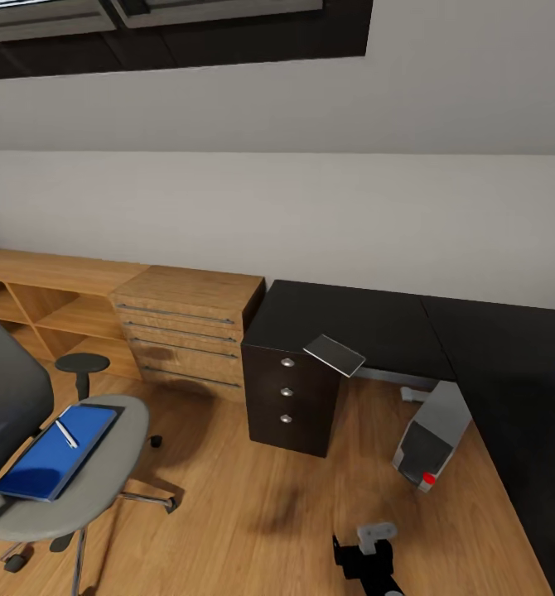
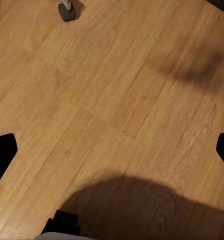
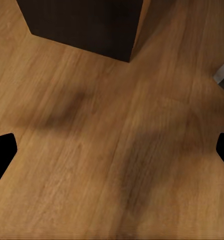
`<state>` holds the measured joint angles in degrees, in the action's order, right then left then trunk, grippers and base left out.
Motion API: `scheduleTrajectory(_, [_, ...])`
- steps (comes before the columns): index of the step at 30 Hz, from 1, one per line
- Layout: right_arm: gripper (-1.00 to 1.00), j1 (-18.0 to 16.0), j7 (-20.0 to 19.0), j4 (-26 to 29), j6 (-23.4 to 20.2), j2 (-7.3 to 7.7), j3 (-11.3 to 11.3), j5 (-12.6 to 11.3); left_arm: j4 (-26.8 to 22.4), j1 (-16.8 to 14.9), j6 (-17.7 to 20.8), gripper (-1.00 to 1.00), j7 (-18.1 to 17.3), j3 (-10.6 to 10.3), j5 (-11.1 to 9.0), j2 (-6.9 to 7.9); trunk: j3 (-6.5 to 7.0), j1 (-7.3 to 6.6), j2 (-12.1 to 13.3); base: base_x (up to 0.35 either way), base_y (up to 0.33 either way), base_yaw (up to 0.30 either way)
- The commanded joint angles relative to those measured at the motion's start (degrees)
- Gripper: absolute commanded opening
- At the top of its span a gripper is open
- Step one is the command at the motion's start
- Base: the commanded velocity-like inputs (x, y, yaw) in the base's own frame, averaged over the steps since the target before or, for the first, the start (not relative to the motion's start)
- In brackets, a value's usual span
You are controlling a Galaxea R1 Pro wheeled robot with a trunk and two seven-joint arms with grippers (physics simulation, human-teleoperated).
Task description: In the bedroom, organize the workspace by keeping the computer under the desk, ensuring the monitor is on the desk, placing the keyboard on the desk next to the monitor, placing the mouse on the desk next to the keyboard, moving the folder from the swivel chair onto the desk next to the mouse, stacking the notebook on top of the folder with the pen on top of the notebook, and positioning the swivel chair next to the desk.
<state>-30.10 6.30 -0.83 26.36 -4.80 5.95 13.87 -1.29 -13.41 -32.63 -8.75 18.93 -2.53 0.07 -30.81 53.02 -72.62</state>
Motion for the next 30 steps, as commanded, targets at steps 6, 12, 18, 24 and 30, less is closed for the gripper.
scheduleTrajectory(6, [1.00, 0.12, 0.38, -0.23, 0.89, -0.11, 0.57, 0.48, 0.06, -0.03, -0.07, 1.00, -0.64, 0.41, -0.28, 0.01, -0.05, 0.00, -0.03, 0.000, 0.000, 0.082])
scheduleTrajectory(12, [1.00, 0.12, 0.51, -0.38, 2.22, -0.29, 0.63, 0.46, 0.06, -0.03, 0.00, 1.00, -0.65, 0.41, -0.28, -0.01, -0.05, 0.00, -0.03, 0.000, 0.000, 0.248])
scheduleTrajectory(18, [1.00, 0.13, 0.55, -0.33, 2.44, -0.23, 0.64, 0.38, 0.06, -0.03, 0.02, 1.00, -0.62, 0.45, -0.30, -0.04, -0.05, 0.00, -0.03, 0.000, 0.000, 0.273])
scheduleTrajectory(24, [1.00, 0.14, 0.56, -0.28, 2.47, -0.21, 0.64, 0.37, 0.06, -0.03, -0.13, 1.00, -0.64, 0.49, -0.32, -0.05, -0.05, 0.00, -0.03, 0.000, 0.000, 0.277])
scheduleTrajectory(30, [1.00, 0.14, 0.56, -0.31, 2.46, -0.27, 0.64, 0.37, 0.04, -0.03, 0.01, 1.00, -0.82, 0.56, -0.20, -1.03, -0.05, 0.00, -0.03, 0.000, 0.000, 0.277])
